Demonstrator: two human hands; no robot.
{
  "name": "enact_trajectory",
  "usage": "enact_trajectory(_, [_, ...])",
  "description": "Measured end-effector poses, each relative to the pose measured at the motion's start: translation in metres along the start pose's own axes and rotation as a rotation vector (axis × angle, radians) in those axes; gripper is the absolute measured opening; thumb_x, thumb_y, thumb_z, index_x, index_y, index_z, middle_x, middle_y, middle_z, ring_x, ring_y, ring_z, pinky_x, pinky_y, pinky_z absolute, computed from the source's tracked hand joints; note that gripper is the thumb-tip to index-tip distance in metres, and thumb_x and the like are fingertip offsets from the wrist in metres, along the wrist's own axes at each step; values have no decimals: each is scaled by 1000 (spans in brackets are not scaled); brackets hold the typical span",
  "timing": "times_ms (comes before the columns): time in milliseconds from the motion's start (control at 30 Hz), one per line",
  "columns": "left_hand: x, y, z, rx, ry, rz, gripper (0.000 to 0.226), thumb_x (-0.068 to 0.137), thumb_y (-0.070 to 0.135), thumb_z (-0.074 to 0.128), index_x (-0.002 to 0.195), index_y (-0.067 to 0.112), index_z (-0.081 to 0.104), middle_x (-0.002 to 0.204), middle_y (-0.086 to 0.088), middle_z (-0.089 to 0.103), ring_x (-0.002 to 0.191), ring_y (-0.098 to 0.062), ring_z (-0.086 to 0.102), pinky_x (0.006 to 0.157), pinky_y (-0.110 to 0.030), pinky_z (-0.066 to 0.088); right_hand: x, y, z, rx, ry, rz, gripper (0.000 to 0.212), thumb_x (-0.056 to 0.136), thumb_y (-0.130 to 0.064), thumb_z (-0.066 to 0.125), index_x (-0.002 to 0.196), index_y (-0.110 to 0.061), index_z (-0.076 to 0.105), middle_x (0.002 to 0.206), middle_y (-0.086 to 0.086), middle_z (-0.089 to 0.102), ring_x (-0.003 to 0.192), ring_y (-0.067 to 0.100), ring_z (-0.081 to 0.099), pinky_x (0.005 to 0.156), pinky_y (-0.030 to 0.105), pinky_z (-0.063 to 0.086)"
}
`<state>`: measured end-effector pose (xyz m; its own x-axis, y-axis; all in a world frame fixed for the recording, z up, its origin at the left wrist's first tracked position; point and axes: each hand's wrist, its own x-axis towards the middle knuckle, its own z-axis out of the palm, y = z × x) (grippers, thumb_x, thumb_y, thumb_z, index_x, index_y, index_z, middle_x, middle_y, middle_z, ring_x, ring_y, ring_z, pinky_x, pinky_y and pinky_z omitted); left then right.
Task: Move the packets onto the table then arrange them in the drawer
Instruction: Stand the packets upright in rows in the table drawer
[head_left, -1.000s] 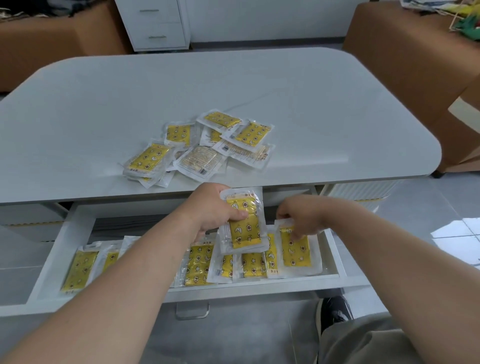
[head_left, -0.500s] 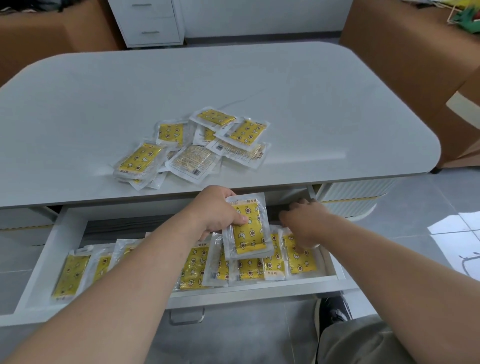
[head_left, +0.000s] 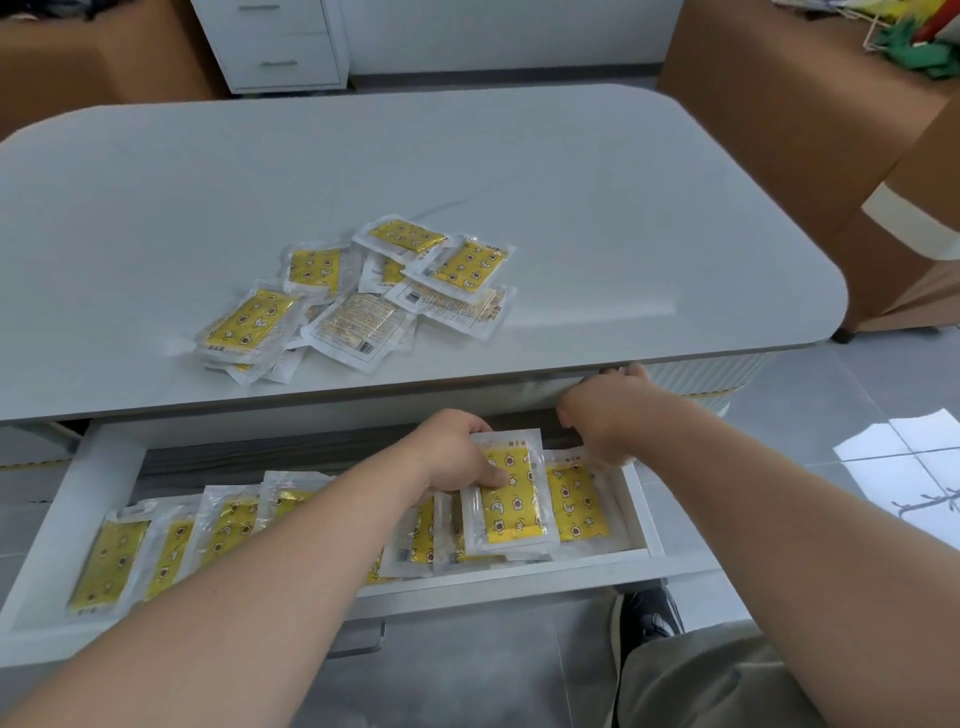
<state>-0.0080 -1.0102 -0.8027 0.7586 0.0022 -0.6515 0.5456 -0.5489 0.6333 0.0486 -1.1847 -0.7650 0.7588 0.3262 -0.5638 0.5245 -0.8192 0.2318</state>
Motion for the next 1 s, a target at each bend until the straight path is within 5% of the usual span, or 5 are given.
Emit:
enact_trajectory(167, [13,-1,21,47,5,54,46,80,21,84,122,21,64,110,0,72,94,-15,69,71,-26,54,-7,3,-5,49,32,5,16,92,-5,56,94,-20,53,87,-4,49,98,21,45,111,48,29])
enact_trajectory(467, [20,-5,37,765,217,499,53,77,50,78,121,27,60,115,8,56,107,-14,54,84,-30,47,-16,3,2,127,-18,-7,25,93,-6,58,115,-17,55,98,1,53,99,23,46,111,48,32])
enact_trajectory(800, [15,-4,51,949,269,446,77,84,52,71,147,25,37,141,3,50,131,-21,48,110,-42,34,-20,5,2,174,-13,-21,30,92,-10,61,121,-17,60,87,-1,54,94,22,58,94,38,47])
enact_trajectory(900, [1,1,48,1022,336,439,74,84,55,70,143,20,41,136,0,50,125,-22,50,104,-39,39,-20,1,-8,188,27,-38,7,90,-9,62,97,-12,63,79,1,53,75,18,55,71,29,49])
enact_trajectory(1000, [-24,13,25,924,322,353,50,92,53,62,128,19,54,121,0,59,108,-23,60,90,-38,51,-23,-9,-24,233,109,-24,20,91,-9,59,74,-15,50,75,1,52,66,15,50,62,27,42])
